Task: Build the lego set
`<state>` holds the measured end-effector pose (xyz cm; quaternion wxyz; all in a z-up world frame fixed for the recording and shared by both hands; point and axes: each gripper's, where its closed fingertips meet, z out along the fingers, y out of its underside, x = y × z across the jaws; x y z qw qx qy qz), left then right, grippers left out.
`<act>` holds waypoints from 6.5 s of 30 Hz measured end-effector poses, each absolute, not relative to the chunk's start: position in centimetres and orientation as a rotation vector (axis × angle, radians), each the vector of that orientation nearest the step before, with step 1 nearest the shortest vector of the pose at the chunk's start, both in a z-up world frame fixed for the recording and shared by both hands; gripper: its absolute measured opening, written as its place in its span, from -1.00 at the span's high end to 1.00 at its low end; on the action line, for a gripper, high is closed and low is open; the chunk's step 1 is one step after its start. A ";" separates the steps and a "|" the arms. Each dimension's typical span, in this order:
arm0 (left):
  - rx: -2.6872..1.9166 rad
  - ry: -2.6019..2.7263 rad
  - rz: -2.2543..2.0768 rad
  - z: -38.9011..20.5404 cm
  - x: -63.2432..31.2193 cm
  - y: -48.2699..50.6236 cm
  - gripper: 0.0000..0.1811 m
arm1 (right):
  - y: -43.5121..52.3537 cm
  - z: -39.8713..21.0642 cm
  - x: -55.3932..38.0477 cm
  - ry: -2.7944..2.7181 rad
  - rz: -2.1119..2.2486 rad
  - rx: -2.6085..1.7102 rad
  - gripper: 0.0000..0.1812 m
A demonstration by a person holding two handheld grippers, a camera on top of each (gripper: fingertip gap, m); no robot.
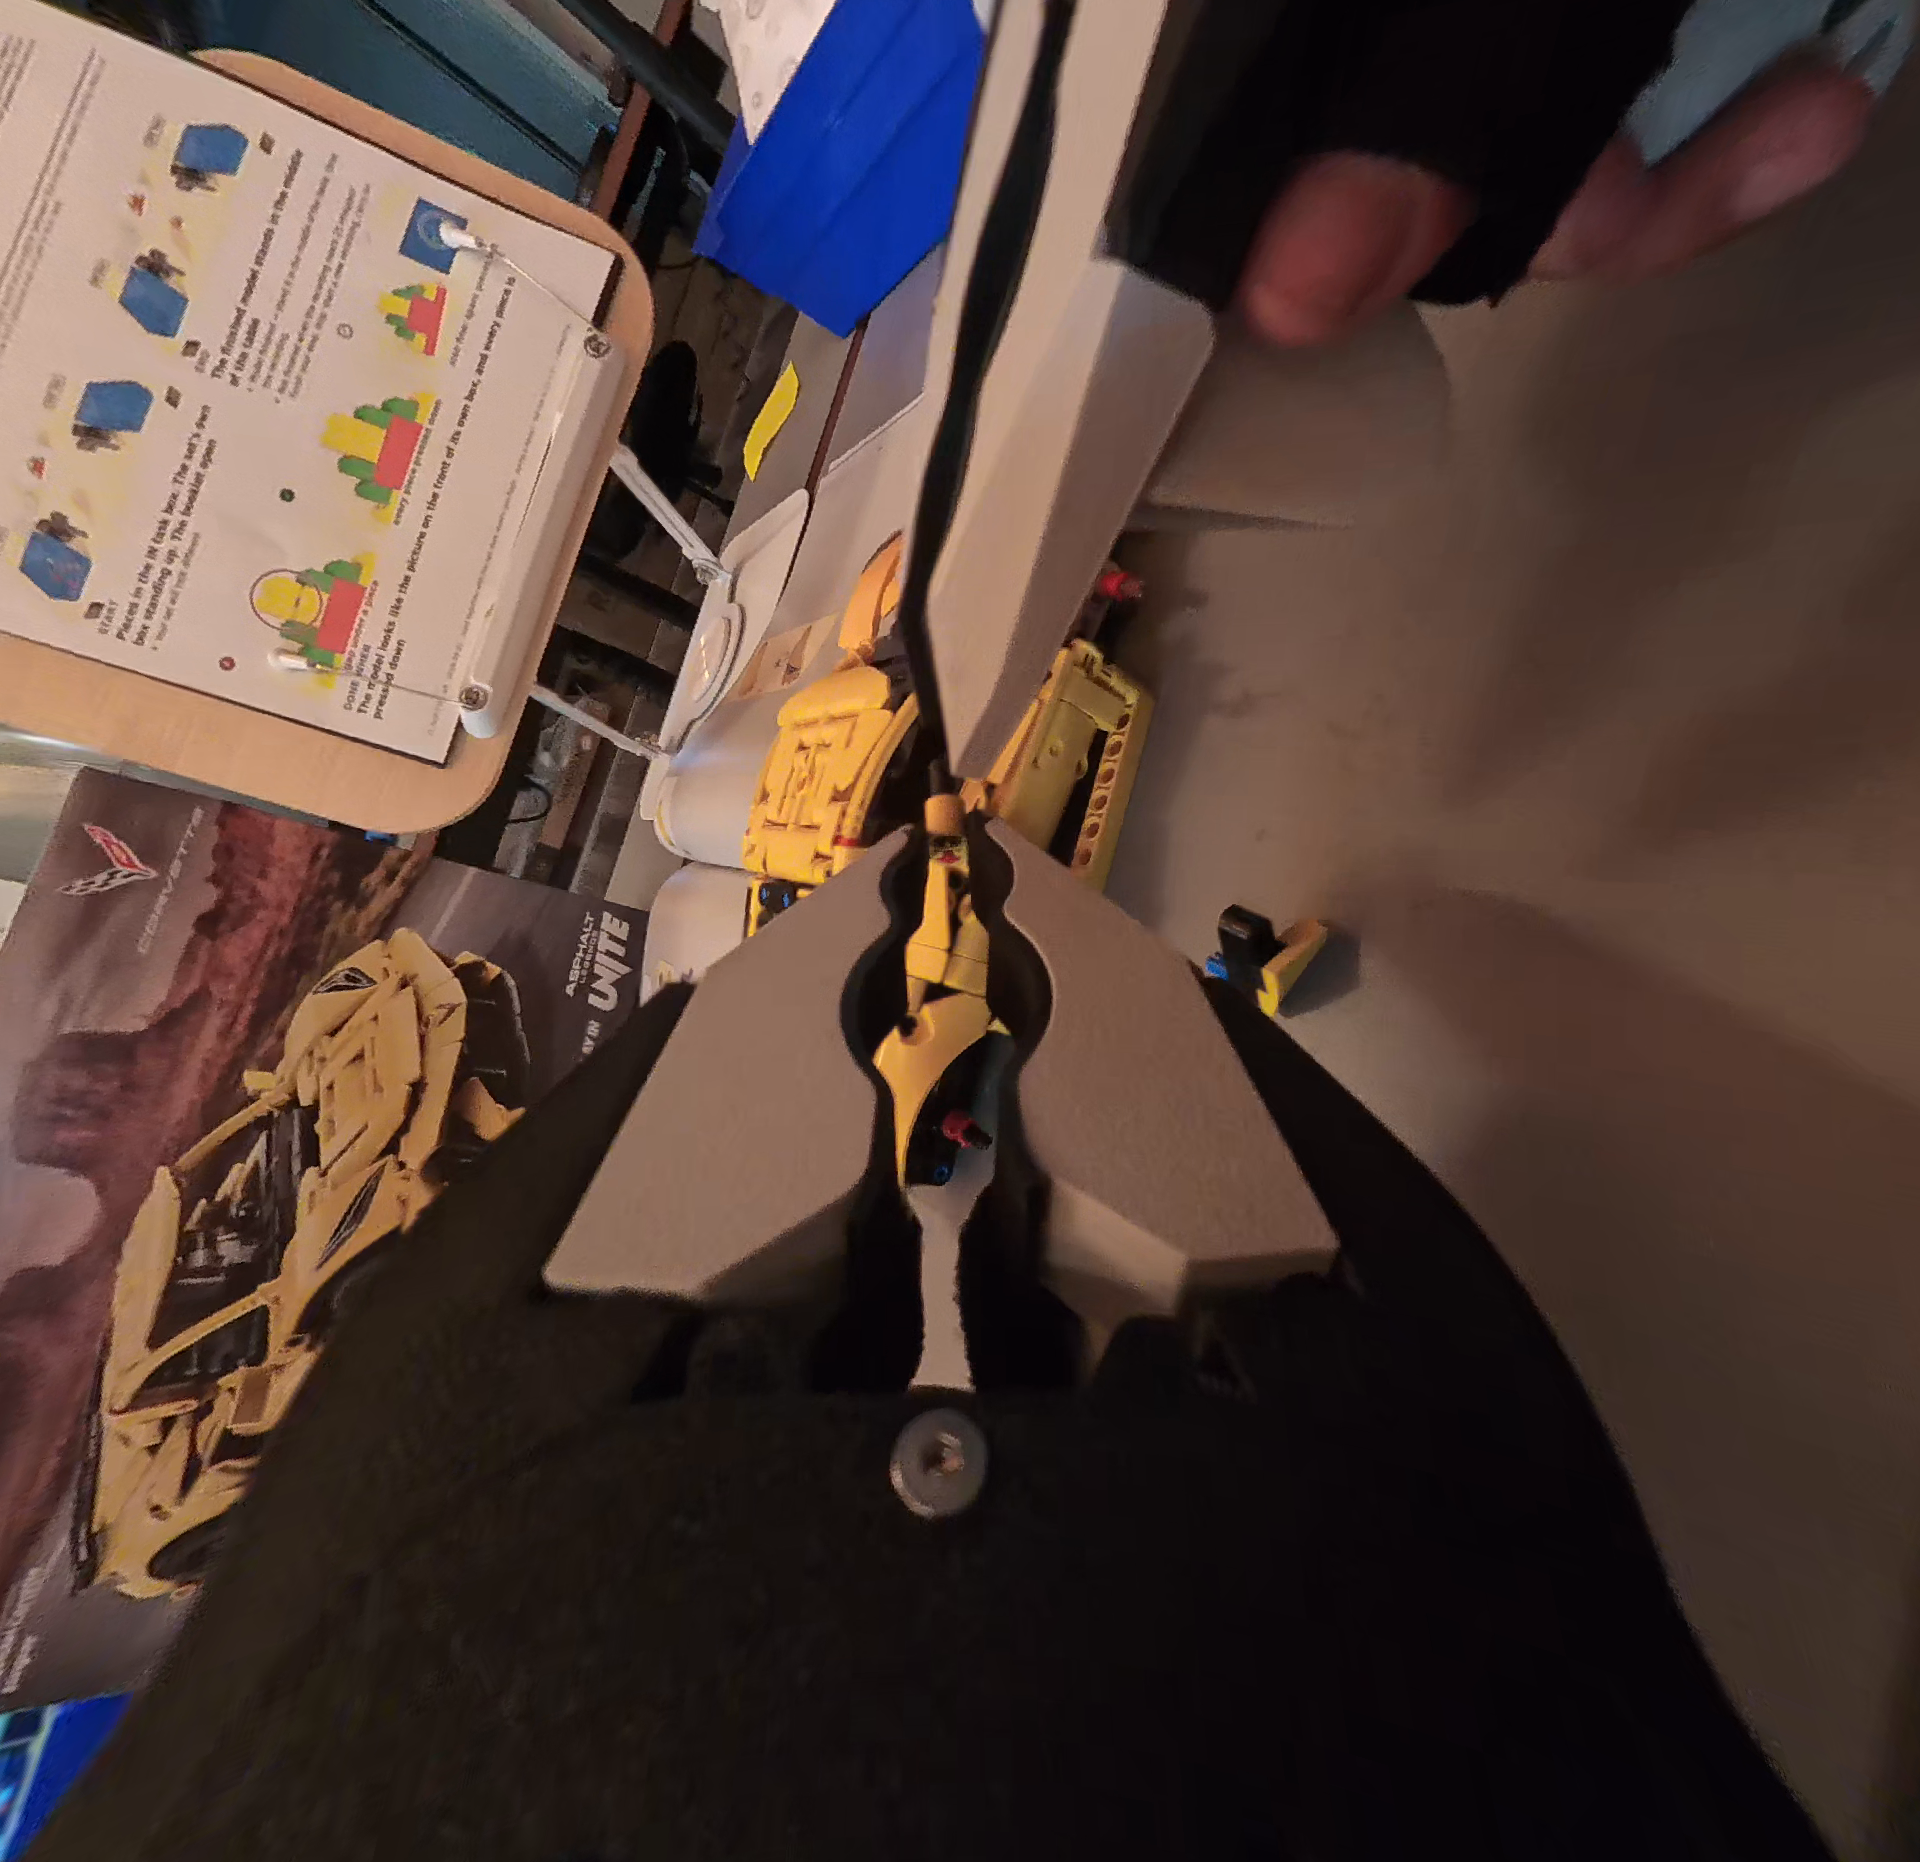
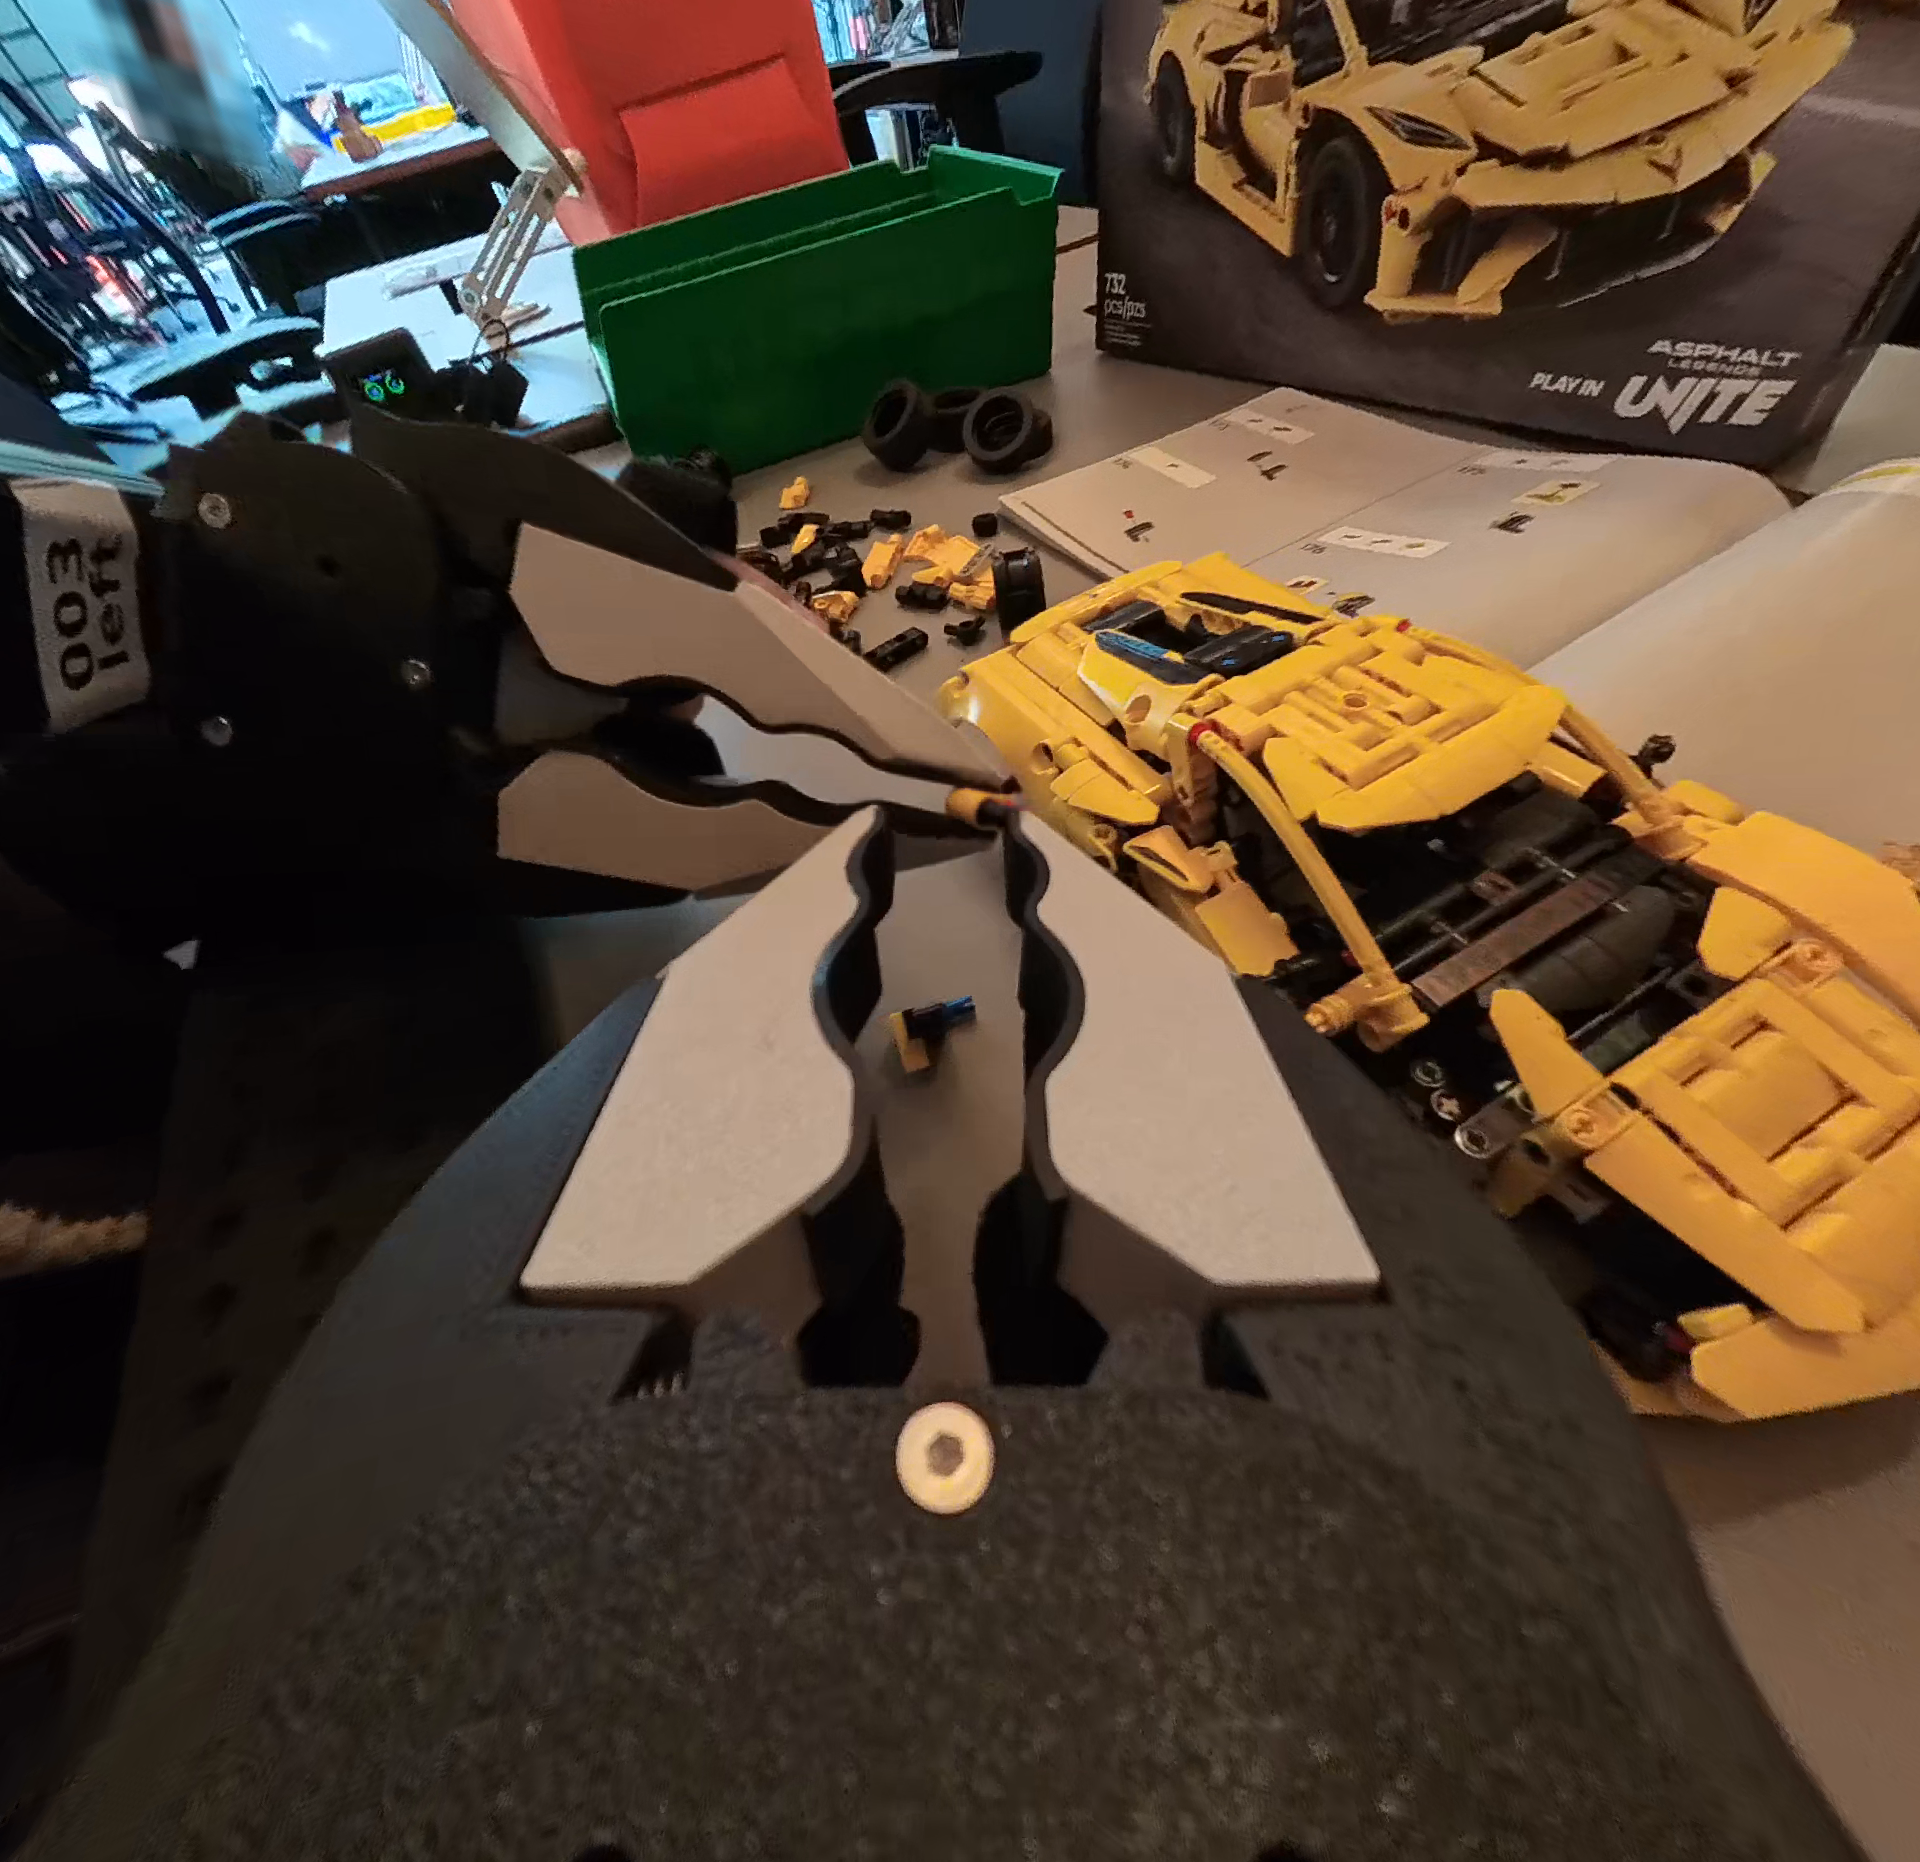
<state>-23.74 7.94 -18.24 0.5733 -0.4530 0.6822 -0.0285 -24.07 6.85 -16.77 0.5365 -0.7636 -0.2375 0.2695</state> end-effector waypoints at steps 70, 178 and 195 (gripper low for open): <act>-1.455 1.981 -0.886 -25.3 -25.1 4.2 0.69 | 3.4 -23.7 -25.7 -1.119 0.791 -1.984 0.83; -1.506 1.771 -1.560 -19.3 -23.7 1.3 0.85 | 1.9 -18.8 -23.7 -0.781 1.362 -1.888 0.78; -1.473 1.849 -1.498 -19.8 -24.0 0.7 0.86 | 1.2 -19.8 -24.7 -0.889 1.317 -1.909 0.75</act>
